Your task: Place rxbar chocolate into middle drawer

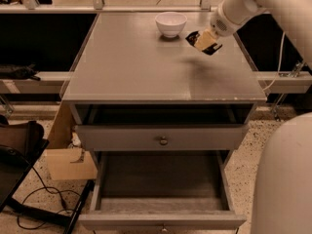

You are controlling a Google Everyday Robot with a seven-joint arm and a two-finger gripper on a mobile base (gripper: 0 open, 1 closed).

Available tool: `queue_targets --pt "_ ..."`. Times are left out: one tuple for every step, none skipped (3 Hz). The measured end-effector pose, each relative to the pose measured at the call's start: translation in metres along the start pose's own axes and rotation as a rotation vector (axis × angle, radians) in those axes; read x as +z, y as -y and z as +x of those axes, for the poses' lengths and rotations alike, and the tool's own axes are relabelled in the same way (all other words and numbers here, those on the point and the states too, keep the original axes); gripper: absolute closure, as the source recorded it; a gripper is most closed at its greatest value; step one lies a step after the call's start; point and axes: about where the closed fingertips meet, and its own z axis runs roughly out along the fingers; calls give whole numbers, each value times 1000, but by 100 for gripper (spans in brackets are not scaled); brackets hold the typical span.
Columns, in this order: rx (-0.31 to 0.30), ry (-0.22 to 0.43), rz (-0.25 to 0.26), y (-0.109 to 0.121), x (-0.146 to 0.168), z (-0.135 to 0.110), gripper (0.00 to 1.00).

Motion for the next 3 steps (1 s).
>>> queue_targets --pt "-27 56 61 4 -73 9 100" --pt "-3 134 93 -12 -134 38 100" --pt "18 200 101 -42 -161 83 100"
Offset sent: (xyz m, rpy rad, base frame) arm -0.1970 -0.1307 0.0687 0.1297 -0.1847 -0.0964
